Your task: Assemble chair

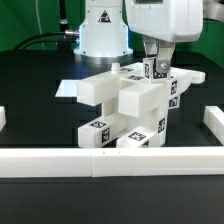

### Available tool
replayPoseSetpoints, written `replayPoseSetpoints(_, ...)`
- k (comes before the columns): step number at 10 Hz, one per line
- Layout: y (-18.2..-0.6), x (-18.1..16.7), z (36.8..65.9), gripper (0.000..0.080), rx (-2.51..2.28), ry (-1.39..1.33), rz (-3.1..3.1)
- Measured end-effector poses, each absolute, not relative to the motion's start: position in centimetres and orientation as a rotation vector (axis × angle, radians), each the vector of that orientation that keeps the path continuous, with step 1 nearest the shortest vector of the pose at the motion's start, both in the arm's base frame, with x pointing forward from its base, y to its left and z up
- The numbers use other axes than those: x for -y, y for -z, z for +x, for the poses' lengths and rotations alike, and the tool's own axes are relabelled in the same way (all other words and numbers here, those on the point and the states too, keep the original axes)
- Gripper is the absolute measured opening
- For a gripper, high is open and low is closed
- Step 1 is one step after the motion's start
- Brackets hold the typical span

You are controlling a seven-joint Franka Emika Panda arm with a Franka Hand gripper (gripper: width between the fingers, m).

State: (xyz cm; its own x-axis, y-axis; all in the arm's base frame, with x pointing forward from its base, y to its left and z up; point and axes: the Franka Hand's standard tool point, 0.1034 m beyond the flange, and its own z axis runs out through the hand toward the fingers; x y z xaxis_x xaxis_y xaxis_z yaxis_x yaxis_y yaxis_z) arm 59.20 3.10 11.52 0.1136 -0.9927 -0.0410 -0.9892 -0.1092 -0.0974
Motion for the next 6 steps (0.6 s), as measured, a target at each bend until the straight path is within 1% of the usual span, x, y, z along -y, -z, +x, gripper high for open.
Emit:
replayPoseSetpoints(1, -11.52, -3.10, 59.20, 0.0284, -1.978, 0.055, -2.310)
replayPoseSetpoints(2, -11.55, -3.16, 59.22, 0.0389, -1.973, 0.053, -2.316)
replayPoseSetpoints(3, -11.67, -3.45, 59.29, 0.0528, -1.924, 0.060, -2.359)
replayPoseSetpoints(4, -11.77, -3.87, 59.33, 0.0615, -1.836, 0.067, -2.428)
replayPoseSetpoints(5, -11.67, -3.74, 59.32, 0.0615, -1.740, 0.073, -2.500)
replayPoseSetpoints(6, -11.65, -3.74, 59.31, 0.0643, -1.655, 0.078, -2.560)
